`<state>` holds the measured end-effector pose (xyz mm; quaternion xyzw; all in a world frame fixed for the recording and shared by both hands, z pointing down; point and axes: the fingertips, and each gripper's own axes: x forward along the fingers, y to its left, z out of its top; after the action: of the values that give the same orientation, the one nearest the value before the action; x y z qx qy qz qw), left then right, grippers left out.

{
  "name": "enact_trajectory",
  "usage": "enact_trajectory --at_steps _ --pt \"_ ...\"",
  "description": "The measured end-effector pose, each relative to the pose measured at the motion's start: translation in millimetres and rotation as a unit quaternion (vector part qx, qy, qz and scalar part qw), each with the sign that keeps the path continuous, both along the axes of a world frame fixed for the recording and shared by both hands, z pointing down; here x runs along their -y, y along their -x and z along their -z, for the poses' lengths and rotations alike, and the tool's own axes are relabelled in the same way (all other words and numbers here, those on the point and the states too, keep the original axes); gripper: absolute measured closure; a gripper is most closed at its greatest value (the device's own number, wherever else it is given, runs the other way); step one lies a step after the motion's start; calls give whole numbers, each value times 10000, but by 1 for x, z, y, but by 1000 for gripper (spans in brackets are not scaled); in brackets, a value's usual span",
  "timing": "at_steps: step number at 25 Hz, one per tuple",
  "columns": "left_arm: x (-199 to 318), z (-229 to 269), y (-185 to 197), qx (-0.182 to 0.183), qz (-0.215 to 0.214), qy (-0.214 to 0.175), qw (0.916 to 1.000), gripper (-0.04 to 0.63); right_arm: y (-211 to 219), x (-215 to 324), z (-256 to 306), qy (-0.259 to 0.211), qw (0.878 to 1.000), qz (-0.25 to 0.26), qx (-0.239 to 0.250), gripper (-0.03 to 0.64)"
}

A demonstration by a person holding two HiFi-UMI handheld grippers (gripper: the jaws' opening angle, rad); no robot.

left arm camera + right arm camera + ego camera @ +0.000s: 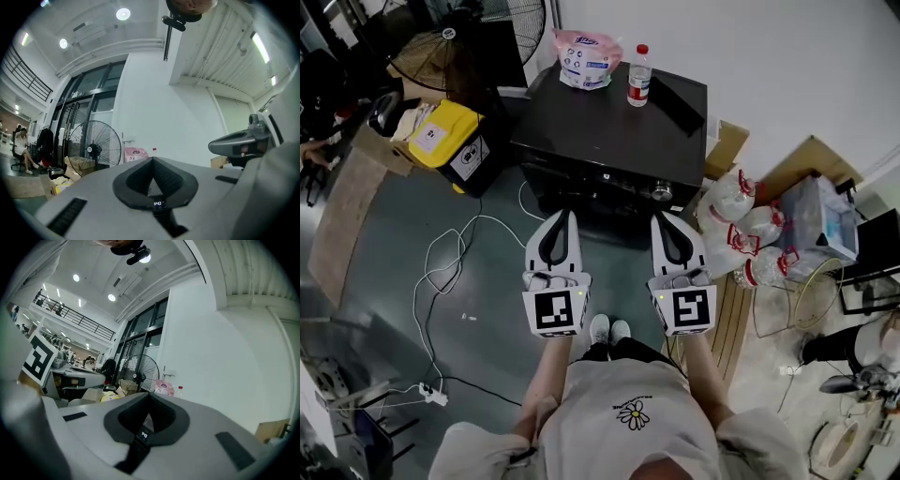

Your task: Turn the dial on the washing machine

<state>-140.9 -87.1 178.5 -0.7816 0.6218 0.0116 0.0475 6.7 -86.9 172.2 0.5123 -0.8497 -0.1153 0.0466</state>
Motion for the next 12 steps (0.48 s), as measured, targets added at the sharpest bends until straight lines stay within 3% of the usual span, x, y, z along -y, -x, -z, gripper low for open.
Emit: enact_trajectory --at_steps 12 --pt "4 7 1 115 258 -93 9996 597 -8 11 11 -163 9996 112 201 614"
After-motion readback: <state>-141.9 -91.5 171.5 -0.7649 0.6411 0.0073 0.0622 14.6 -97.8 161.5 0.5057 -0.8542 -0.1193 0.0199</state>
